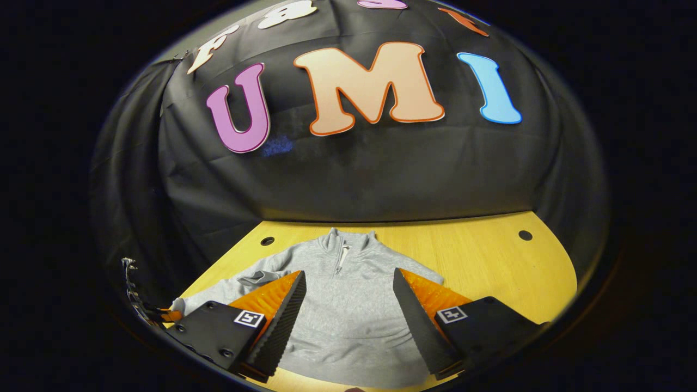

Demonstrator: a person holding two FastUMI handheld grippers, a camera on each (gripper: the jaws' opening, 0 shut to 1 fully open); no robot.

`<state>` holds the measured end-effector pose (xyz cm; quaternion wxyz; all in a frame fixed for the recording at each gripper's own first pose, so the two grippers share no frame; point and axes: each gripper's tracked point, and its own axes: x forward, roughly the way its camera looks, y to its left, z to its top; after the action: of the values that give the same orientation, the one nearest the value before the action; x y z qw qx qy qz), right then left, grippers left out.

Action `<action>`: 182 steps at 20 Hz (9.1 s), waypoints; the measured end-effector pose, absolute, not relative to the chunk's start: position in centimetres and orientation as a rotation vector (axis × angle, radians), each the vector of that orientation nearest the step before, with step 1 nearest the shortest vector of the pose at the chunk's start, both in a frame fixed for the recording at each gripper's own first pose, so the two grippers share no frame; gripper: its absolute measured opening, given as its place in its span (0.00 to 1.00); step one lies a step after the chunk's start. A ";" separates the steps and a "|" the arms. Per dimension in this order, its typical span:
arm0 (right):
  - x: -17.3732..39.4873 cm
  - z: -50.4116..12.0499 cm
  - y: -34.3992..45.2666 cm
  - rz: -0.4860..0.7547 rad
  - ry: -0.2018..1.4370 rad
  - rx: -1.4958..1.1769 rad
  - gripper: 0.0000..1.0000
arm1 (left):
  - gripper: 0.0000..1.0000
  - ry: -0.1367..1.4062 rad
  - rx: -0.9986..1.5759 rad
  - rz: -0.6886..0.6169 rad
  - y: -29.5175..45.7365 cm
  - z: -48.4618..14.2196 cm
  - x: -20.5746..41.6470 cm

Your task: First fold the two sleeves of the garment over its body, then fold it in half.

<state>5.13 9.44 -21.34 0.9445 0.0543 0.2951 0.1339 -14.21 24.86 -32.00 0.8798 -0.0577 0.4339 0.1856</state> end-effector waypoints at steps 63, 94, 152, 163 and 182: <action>-5.4 -22.2 -17.9 0.016 0.630 0.139 0.99 | 0.93 0.576 -0.024 -0.318 -26.7 -20.1 9.2; -5.7 -32.4 -3.6 0.140 0.869 -0.040 0.96 | 0.93 0.818 -0.005 -0.032 3.8 -29.0 -6.2; -6.2 -32.6 2.9 0.221 1.249 0.314 0.05 | 0.00 1.018 -0.192 -0.233 0.0 -28.7 -6.1; -0.8 -27.3 4.4 0.208 1.211 0.645 0.04 | 0.00 0.912 -0.310 -0.254 -0.2 -22.9 0.4; 11.3 -35.4 4.3 -0.084 1.250 1.107 0.07 | 0.00 1.077 -0.494 -0.136 0.8 -30.0 10.8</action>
<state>11.28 4.27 -35.41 0.6706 0.4911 0.5547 -0.0372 10.78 0.80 -30.03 0.8274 -0.2324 0.5072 -0.0639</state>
